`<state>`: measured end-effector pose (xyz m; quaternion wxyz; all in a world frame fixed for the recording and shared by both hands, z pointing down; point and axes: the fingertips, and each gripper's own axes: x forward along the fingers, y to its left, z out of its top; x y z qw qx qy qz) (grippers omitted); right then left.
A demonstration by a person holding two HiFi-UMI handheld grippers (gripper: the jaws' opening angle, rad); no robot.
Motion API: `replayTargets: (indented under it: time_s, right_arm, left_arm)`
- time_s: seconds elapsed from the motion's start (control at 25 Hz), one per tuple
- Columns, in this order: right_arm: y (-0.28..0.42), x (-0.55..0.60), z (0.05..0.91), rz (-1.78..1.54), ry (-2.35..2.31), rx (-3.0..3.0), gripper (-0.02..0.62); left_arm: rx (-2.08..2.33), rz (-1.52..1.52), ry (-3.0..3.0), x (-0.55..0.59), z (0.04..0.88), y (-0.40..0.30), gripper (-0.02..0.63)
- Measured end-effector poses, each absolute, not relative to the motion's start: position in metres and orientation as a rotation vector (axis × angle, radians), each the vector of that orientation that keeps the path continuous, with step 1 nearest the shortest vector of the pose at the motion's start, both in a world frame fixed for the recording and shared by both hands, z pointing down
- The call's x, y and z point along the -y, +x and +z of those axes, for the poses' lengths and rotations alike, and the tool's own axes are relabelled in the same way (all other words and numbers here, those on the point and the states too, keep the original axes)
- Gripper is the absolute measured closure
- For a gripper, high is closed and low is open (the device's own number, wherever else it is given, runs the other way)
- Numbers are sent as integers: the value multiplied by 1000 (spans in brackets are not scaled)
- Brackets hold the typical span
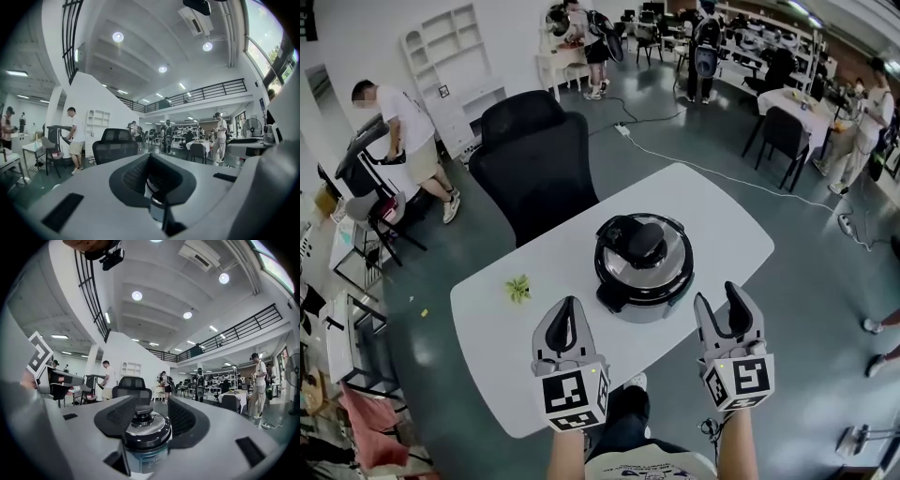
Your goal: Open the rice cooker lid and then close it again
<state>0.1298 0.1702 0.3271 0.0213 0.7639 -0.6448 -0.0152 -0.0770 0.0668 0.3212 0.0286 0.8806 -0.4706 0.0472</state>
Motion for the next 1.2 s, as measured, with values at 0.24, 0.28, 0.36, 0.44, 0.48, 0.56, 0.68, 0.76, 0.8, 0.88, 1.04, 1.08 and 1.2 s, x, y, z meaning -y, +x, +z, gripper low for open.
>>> replayTargets:
  time_s: [0.24, 0.28, 0.36, 0.44, 0.48, 0.56, 0.68, 0.76, 0.8, 0.88, 1.04, 1.08, 1.2]
  right_arm:
    - [163, -96, 321, -49, 2310, 2048, 361]
    - [165, -84, 322, -52, 2289, 2060, 357]
    - [169, -65, 324, -60, 2242, 2083, 348]
    - [176, -48, 328, -55, 2212, 2094, 347]
    - [179, -39, 329, -55, 2193, 2098, 345]
    - [182, -21, 329, -67, 2140, 2114, 341]
    - [183, 2, 330, -70, 2052, 2151, 336]
    - [182, 15, 333, -89, 1978, 2153, 327]
    - [182, 20, 335, -101, 1940, 2149, 327]
    - [180, 28, 340, -111, 1874, 2153, 327]
    - [178, 40, 345, -148, 1730, 2199, 321]
    - [176, 44, 345, -180, 1682, 2211, 319]
    - [172, 53, 345, -248, 1529, 2230, 314]
  left_arm:
    - [1479, 140, 2690, -2, 321, -45, 592]
    - [1482, 143, 2686, 8, 323, -41, 592]
    - [1485, 152, 2679, 24, 328, -35, 592]
    - [1489, 162, 2676, 38, 333, -27, 592]
    - [1492, 166, 2674, 46, 334, -23, 592]
    - [1499, 174, 2666, 61, 334, -18, 592]
    - [1501, 187, 2656, 79, 335, -13, 592]
    - [1500, 196, 2654, 89, 337, -9, 592]
    - [1500, 200, 2652, 93, 339, -8, 592]
    - [1503, 210, 2645, 99, 343, -7, 592]
    - [1515, 236, 2630, 105, 351, -4, 592]
    - [1522, 244, 2624, 106, 352, -4, 592]
    - [1545, 264, 2596, 108, 356, -6, 592]
